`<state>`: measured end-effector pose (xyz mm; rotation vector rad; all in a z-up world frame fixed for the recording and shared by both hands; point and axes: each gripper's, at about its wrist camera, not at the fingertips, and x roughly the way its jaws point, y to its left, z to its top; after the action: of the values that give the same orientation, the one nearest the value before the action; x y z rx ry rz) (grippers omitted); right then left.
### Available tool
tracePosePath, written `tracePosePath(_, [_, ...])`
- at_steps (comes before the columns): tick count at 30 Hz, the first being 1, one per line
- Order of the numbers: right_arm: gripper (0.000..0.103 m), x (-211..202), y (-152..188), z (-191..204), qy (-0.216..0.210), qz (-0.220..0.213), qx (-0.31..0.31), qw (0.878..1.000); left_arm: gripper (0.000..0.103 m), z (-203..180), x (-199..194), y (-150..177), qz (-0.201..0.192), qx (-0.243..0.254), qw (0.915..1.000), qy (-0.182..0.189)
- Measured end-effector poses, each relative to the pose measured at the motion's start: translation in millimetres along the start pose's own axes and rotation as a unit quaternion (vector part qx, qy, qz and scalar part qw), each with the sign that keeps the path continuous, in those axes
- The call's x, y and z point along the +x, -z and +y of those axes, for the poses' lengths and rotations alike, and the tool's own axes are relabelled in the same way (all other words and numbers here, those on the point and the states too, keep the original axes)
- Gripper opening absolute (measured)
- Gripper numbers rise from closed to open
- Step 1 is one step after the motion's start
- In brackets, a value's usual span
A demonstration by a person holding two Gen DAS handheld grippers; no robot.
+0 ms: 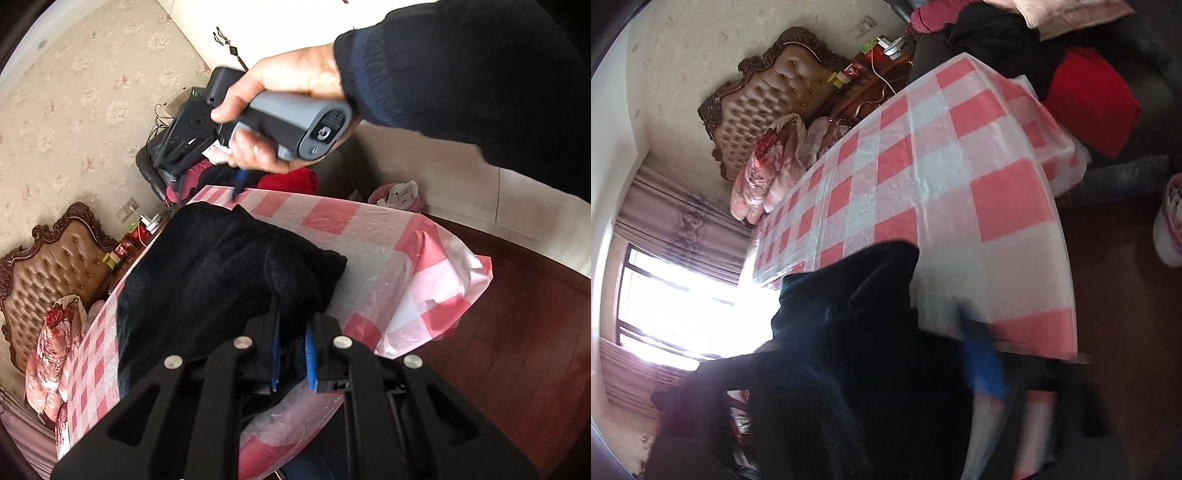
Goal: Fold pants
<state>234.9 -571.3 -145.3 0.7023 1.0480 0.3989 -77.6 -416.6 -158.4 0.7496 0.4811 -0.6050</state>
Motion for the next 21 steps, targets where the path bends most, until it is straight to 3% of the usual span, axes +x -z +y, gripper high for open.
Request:
tracePosePath(3, [0.084, 5, -6, 1, -0.030, 0.016, -0.006, 0.999, 0.011, -1, 2, 2, 0.001, -0.001, 1.0000, 0.005])
tracePosePath(6, [0.082, 18, -4, 12, -0.020, 0.042, -0.031, 0.998, 0.011, -7, 3, 3, -0.003, 0.010, 0.9999, 0.000])
tracePosePath(8, [0.045, 24, 0, 22, -0.019, 0.056, -0.054, 0.997, 0.011, -7, 3, 4, -0.003, 0.011, 0.9999, 0.000])
tracePosePath(11, [0.025, 28, 4, 31, 0.005, 0.061, -0.073, 0.995, 0.011, -7, 0, 4, -0.009, 0.017, 0.9998, -0.005])
tracePosePath(15, [0.021, -3, 5, 29, -0.021, 0.016, -0.049, 0.998, 0.011, -7, -7, 4, -0.030, 0.025, 0.9991, -0.018])
tracePosePath(17, [0.021, -7, 9, 29, -0.008, 0.011, -0.050, 0.999, 0.011, -9, -7, 4, -0.032, 0.029, 0.9989, -0.015])
tracePosePath(19, [0.021, -7, 9, 19, -0.001, 0.012, -0.034, 0.999, 0.019, -16, 2, 8, -0.017, 0.036, 0.9991, 0.011])
tracePosePath(20, [0.022, -7, 8, 12, -0.007, 0.009, -0.017, 1.000, 0.035, -16, 4, 10, -0.012, 0.035, 0.9989, 0.029])
tracePosePath(21, [0.023, -8, 7, 7, -0.011, 0.004, -0.002, 1.000, 0.042, -12, -3, 10, -0.022, 0.022, 0.9982, 0.051])
